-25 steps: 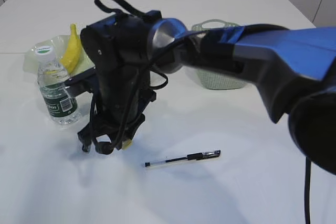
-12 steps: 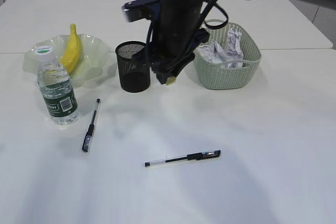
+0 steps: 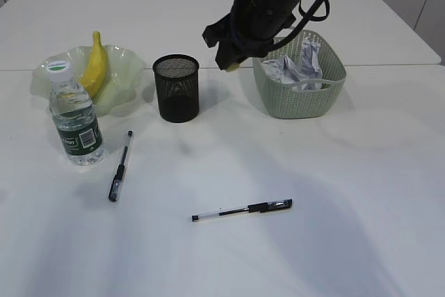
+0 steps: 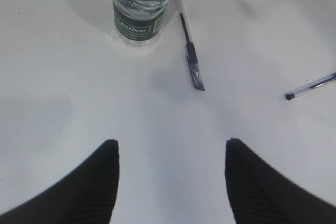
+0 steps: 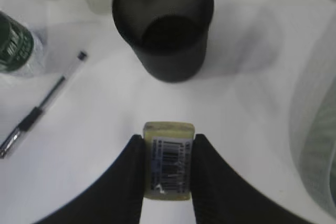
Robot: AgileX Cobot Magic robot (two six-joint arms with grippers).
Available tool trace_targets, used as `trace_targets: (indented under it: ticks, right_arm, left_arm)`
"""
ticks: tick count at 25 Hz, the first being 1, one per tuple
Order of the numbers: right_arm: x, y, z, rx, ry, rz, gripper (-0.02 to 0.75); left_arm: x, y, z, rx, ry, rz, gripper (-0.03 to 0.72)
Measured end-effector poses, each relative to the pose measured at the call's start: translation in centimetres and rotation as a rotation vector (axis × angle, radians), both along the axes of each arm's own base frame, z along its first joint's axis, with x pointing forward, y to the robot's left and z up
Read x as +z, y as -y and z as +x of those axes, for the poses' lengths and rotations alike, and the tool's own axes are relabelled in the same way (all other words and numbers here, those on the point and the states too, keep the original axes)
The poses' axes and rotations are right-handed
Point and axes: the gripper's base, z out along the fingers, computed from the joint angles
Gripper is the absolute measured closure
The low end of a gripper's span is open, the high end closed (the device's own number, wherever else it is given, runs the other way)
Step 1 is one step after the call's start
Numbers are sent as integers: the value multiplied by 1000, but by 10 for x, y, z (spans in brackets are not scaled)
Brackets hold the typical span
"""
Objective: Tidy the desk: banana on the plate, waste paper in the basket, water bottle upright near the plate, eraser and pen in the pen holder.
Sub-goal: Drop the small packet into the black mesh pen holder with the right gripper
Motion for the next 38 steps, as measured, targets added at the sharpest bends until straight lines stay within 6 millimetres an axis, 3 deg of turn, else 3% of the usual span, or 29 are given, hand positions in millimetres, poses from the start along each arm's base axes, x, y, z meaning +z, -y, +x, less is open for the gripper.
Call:
trace_targets:
  ticks: [3,12,21,38]
  right_arm:
    - [-2,-8,8,51,95,59,541]
    - [-47,-24,31,126,177,123,541]
    - [-43,-31,40,131,312,214,542]
    - [-69,-41,54,169,425,288,542]
  left_arm:
    - [0,0,1,1,7,-1,235]
    - [1,0,1,2,12,-1,235]
    - [1,0,2,4,20,-2,235]
    - [3,0,4,10,50,-5,235]
